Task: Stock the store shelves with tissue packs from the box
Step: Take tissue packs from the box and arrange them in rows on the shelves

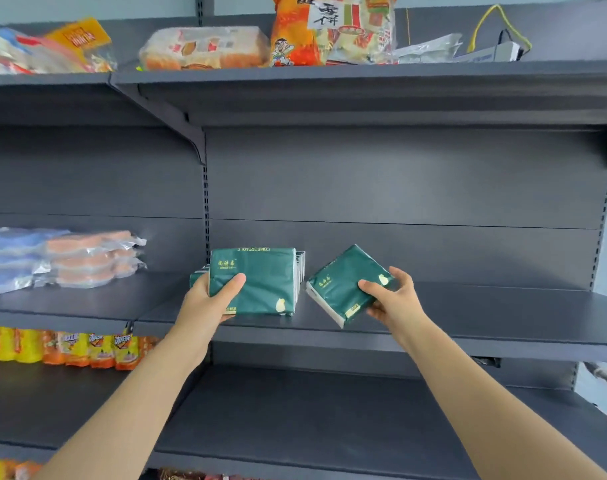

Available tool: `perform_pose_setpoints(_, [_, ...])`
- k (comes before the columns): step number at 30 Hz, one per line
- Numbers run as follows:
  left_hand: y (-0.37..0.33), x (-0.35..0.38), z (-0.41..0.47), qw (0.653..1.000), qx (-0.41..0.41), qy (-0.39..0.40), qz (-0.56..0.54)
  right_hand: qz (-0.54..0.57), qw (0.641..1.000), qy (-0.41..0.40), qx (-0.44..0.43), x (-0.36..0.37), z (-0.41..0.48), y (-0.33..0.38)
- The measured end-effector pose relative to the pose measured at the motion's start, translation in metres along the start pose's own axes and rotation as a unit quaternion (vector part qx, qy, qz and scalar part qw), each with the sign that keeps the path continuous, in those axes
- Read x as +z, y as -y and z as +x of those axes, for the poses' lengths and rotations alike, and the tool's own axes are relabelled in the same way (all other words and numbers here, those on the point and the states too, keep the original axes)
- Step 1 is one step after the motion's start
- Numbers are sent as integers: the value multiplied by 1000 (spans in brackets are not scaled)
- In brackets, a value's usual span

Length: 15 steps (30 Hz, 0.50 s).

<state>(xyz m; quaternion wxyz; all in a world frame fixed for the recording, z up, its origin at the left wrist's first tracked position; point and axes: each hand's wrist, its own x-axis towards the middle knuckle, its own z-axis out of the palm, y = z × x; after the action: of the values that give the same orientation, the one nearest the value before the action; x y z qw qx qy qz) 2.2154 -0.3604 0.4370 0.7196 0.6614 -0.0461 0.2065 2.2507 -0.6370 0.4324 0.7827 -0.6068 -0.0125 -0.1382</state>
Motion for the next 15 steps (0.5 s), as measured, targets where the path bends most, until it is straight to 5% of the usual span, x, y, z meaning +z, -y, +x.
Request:
perform_pose_setpoints(8, [18,50,105,1000,17,-6,14,-61,997,40,7,-1,115,-17])
perform_pose_setpoints(15, [36,70,181,999,22,17,33,-62,998,-9,21,20,207,-52])
